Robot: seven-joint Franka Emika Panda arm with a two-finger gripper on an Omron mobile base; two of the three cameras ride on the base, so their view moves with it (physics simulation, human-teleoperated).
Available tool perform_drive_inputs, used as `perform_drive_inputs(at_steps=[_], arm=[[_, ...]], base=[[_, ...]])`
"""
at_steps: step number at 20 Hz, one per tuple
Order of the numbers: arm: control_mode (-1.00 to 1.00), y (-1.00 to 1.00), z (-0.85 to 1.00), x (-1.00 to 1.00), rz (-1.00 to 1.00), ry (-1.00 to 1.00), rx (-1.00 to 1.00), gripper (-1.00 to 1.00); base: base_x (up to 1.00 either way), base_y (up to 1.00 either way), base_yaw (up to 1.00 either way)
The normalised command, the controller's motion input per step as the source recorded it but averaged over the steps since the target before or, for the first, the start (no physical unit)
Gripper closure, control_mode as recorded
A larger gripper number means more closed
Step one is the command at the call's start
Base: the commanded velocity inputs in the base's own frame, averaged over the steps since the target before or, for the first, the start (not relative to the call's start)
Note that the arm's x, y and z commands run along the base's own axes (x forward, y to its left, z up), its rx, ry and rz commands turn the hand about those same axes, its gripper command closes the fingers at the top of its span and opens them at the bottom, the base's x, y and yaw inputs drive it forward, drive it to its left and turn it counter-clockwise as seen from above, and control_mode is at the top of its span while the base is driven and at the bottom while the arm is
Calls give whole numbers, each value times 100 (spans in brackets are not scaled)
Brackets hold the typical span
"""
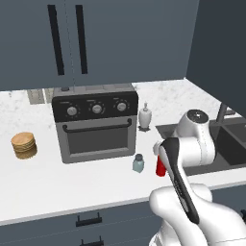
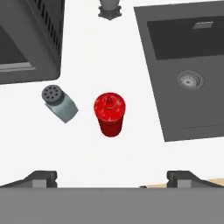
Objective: Put the shaker and condiment bottle from the counter next to their counterparts in the cabinet.
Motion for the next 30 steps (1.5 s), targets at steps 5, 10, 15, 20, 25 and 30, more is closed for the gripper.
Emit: perform_drive_inputs(at_steps=[5, 10, 15, 20, 25, 30], arm=[[-100, -3, -44, 0, -6, -4, 0, -100], [-100, 0, -43, 0, -5, -6, 0, -100], [-100, 0, -38, 0, -5, -3, 0, -100], [-100, 0, -28, 13, -1, -1, 0, -100], [-100, 0, -17, 32, 0, 0, 1, -100], [-100, 0, -5, 37, 0, 0, 3, -100]], base=[[0, 0, 0], [0, 0, 0], [0, 0, 0], [0, 0, 0], [0, 0, 0], [0, 0, 0]])
